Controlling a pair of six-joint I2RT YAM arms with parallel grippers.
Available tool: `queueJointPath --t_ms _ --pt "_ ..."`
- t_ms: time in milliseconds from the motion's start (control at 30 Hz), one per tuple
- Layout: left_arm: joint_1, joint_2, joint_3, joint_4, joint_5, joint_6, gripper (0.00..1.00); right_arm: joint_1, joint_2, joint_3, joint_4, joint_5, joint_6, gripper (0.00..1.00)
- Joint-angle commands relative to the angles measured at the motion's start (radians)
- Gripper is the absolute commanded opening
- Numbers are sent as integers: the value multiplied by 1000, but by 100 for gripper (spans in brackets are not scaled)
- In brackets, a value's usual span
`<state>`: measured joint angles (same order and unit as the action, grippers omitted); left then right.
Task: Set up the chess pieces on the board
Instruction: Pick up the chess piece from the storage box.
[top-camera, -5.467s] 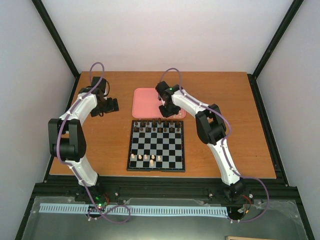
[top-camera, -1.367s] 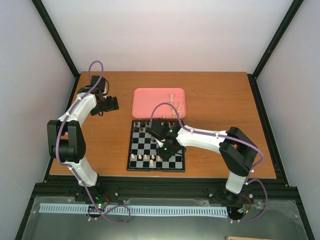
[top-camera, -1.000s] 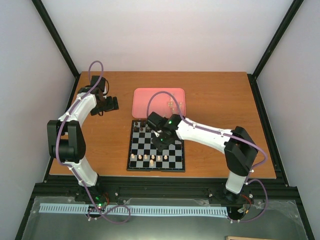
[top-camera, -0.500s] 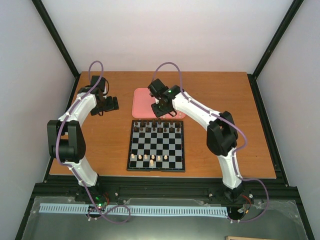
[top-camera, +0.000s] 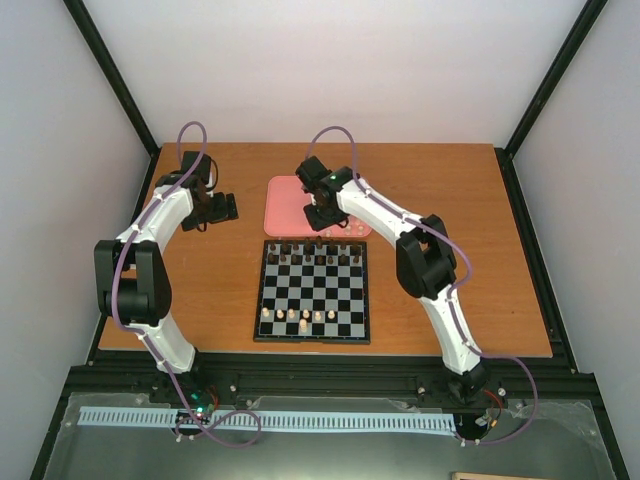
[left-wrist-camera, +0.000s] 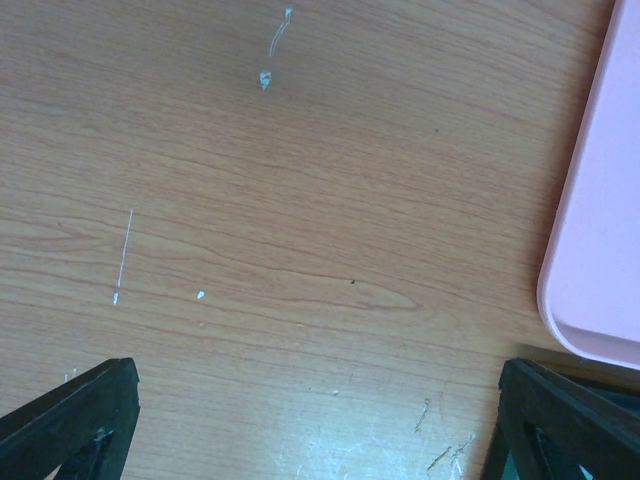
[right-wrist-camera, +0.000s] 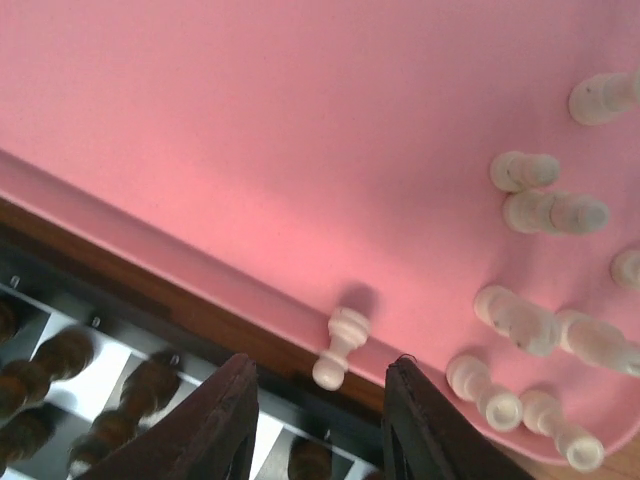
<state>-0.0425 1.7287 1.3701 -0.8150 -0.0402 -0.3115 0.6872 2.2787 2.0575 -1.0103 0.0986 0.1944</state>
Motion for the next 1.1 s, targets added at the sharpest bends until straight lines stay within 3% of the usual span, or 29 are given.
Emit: queueJointPath --t_ms 0,233,533,1067 --pt "-8 12 32 9 5 2 100 -12 64 67 -34 11 -9 35" --pt "-7 17 34 8 0 3 100 -19 96 81 -47 15 -1 35" --pt "-8 20 40 4 0 3 100 -26 119 91 -71 5 14 28" --pt "-7 15 34 4 2 3 100 -36 148 103 -76 -2 19 28"
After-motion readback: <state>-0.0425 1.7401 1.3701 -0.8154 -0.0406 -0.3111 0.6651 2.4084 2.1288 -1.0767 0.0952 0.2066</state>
